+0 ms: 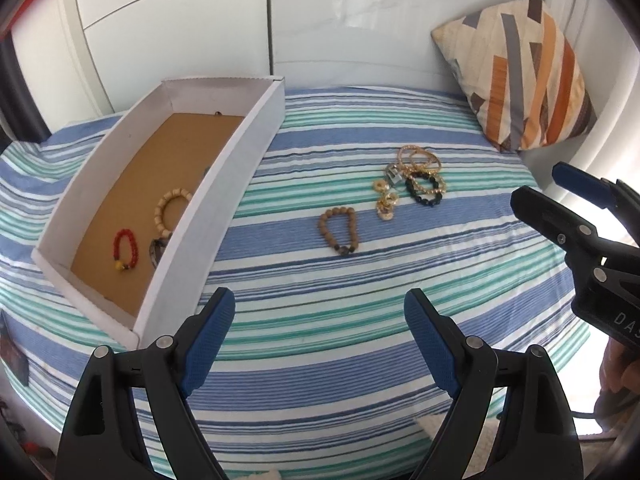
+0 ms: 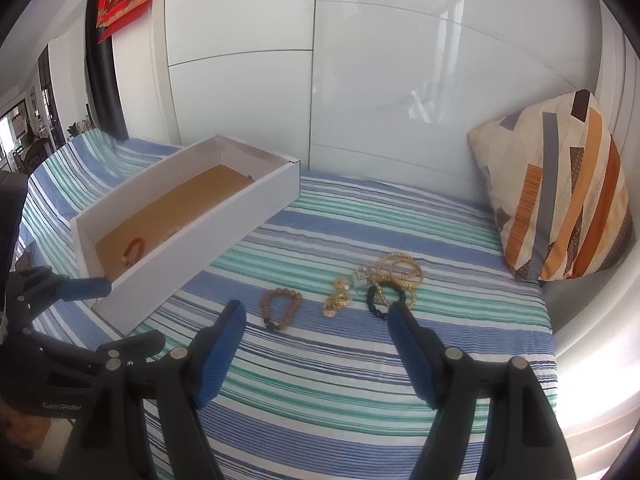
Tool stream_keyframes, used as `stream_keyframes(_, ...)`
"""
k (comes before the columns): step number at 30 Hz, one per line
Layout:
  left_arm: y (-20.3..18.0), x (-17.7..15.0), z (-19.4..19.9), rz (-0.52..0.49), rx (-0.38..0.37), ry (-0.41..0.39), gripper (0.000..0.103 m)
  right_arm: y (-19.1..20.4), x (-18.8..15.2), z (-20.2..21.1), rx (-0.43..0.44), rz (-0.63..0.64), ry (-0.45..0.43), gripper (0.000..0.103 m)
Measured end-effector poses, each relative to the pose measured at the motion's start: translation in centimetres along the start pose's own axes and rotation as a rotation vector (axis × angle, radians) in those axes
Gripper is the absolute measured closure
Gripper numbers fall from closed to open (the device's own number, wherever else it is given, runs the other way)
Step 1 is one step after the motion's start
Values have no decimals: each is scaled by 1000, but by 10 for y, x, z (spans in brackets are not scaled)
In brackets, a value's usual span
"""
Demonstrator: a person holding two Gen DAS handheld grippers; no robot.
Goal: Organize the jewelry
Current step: 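Withdraw both open tools from the box back over the bed, then move the left tool toward the brown bead bracelet on the bed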
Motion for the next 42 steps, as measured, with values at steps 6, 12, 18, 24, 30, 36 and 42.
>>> stream_keyframes(6, 4, 0, -2, 12, 6, 0, 15, -7, 1, -1, -22, -27, -4, 28)
stream_keyframes(12, 5, 2, -3, 19, 2, -3, 15, -8, 3, -1, -25, -34, -12, 28)
stream_keyframes(18, 6, 3, -7, 21, -2, 2, 15, -11, 2, -2, -28, -43, -6, 28)
stream_keyframes(24, 8, 1, -17, 33, -5, 31, 15, -21, -2, -9, -39, -71, 17, 28)
stream_keyframes(30, 8, 1, -24, 38, -10, 50, 15, -29, -6, -14, -47, -92, 36, 28)
stream_keyframes(36, 6, 1, -31, 34, -18, 68, 15, -31, -9, -18, -46, -98, 50, 28)
stream_keyframes(42, 6, 0, -33, 34, -23, 74, 15, -33, -9, -20, -42, -104, 64, 28)
Point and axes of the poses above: each gripper's, at about its wrist camera, not at the fingertips, and z roughly against the way its jaws point, y to its left, x to its top, the point moved 9 cm from there along -z, roughly the way its jaws point, and after that the axes turned 4 degrees about -z, right-handed, at the moved point
